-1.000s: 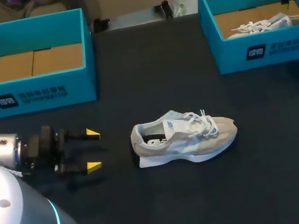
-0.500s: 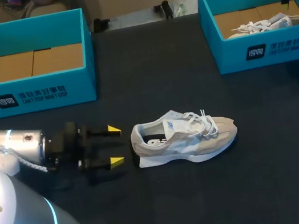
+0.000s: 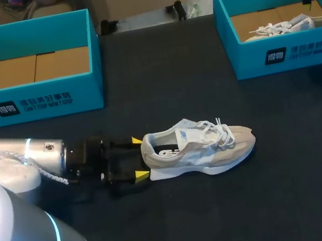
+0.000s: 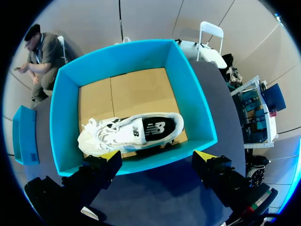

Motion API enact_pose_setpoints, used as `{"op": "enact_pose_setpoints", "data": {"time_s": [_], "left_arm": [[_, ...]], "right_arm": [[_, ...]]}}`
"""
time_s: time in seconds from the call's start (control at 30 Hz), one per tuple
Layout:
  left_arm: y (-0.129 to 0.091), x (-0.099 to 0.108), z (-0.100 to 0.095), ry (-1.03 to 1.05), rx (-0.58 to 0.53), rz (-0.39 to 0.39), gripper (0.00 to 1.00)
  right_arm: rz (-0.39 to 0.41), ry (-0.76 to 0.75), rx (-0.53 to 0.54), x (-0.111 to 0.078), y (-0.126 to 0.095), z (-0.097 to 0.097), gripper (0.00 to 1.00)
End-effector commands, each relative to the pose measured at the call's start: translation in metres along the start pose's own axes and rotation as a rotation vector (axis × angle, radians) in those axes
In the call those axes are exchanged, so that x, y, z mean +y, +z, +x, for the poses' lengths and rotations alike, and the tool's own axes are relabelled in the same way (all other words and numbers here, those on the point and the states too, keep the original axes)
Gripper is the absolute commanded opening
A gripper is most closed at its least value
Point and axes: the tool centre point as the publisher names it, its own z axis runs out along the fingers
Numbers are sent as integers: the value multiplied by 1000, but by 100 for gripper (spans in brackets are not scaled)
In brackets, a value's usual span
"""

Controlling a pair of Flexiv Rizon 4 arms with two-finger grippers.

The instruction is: Take the shoe out of the shoebox, open the shoe tongue, remove and reinsert the insole, then place the shoe into the shoebox

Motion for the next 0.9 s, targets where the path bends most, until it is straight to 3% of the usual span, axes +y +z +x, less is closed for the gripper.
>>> {"op": "enact_pose_setpoints", "data": {"time_s": [0.03, 0.9], "left_arm": [[7, 2, -2, -5, -5, -3, 100], [37, 4, -10, -17, -7, -14, 100]], "right_arm": [[-1, 1, 0, 0, 0, 0, 100], [-1, 1, 0, 0, 0, 0, 100]]}}
